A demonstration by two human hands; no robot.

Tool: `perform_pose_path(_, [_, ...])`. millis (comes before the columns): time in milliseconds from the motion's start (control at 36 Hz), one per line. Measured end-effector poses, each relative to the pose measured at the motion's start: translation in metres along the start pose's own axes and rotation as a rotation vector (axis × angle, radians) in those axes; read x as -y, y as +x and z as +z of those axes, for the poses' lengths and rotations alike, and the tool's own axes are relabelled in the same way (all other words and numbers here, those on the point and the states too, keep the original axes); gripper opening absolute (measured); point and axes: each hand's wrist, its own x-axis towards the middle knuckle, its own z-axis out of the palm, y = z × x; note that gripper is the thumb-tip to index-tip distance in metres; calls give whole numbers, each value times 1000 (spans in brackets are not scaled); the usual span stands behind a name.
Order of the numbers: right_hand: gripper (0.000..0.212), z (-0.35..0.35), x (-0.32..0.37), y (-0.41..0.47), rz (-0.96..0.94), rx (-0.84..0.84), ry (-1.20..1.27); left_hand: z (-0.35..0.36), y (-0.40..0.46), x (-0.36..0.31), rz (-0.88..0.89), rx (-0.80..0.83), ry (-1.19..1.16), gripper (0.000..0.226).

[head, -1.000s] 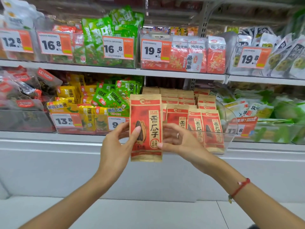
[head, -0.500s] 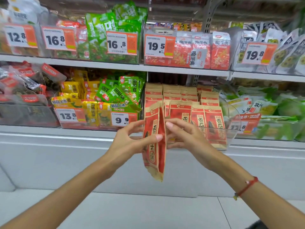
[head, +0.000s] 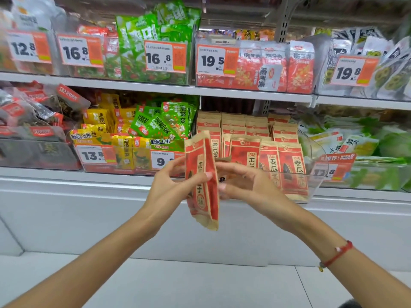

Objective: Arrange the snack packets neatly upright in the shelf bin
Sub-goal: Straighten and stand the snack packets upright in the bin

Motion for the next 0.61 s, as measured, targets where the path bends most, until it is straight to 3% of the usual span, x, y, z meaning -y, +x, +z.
perform_pose_path(83, [48, 8, -7, 1, -46, 9, -123, -2, 1, -1, 14, -94, -35, 89])
perform_pose_path(333, [49, 24, -16, 11, -221, -201, -250, 9, -1, -11, 87, -257, -97, 96])
perform_pose_path(361, [50, 27, -17, 12, -232, -242, -278, 10, -2, -11, 81, -251, -94, 90])
perform_pose_path(472, [46, 23, -19, 16, -257, -306, -292, 12, -3, -10, 76, -191, -79, 32])
perform_pose_path(611, [38, 5, -14, 21, -174, -309, -176, 0, 5, -7, -20, -225, -158, 12])
